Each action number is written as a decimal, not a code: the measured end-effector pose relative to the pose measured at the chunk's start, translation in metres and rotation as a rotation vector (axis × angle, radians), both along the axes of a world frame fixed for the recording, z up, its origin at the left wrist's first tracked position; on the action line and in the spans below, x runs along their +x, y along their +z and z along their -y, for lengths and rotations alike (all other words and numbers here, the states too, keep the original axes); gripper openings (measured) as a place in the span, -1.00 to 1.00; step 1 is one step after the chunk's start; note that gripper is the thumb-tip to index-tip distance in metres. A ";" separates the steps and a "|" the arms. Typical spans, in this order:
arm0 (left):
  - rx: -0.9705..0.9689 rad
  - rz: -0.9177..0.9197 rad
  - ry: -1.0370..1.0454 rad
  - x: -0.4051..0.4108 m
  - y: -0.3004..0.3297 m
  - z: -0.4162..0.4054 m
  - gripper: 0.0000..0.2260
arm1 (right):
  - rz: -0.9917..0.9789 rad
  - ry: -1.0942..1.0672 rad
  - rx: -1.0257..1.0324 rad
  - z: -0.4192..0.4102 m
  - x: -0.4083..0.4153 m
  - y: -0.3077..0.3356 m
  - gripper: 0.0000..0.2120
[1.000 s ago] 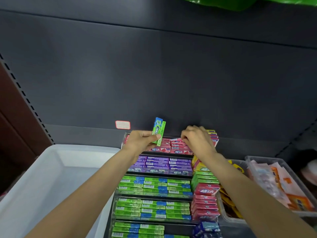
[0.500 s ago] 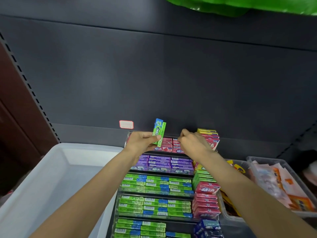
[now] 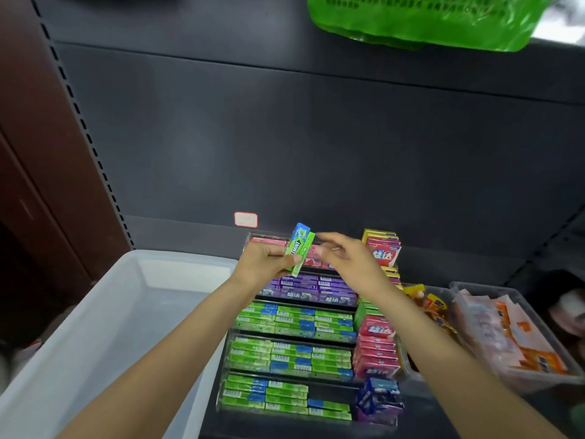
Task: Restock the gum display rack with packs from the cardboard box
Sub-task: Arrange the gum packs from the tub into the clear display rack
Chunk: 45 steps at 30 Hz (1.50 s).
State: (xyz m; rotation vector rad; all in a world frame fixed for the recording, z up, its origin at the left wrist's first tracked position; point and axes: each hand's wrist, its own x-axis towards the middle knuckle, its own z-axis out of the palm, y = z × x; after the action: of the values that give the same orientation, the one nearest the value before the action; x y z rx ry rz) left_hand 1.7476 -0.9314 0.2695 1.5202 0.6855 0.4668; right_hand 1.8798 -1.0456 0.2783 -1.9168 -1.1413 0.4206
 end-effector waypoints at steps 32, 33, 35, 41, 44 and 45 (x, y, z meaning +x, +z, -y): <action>0.019 -0.106 -0.143 -0.119 -0.091 0.100 -0.84 | -0.424 -0.427 -0.074 0.141 -0.114 -0.117 -0.74; 0.035 -0.110 -0.130 -0.120 -0.092 0.103 -0.86 | -0.413 -0.421 -0.079 0.142 -0.111 -0.120 -0.77; 0.042 -0.112 -0.106 -0.121 -0.095 0.110 -0.90 | -0.375 -0.387 -0.085 0.142 -0.108 -0.123 -0.80; 0.006 -0.164 -0.098 -0.115 -0.101 0.111 -0.80 | -0.108 -0.253 -0.141 0.129 -0.105 -0.134 -0.75; -0.008 -0.176 -0.093 -0.111 -0.103 0.108 -0.80 | 0.041 -0.175 -0.172 0.123 -0.106 -0.139 -0.68; -0.011 -0.175 -0.086 -0.110 -0.104 0.106 -0.81 | 0.093 -0.150 -0.199 0.120 -0.106 -0.141 -0.66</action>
State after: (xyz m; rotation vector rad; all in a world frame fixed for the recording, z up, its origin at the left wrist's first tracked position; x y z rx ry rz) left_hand 1.6376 -1.0378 0.1659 1.5861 0.7529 0.2669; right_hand 1.7740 -1.1655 0.1372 -2.1992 -1.0373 0.3781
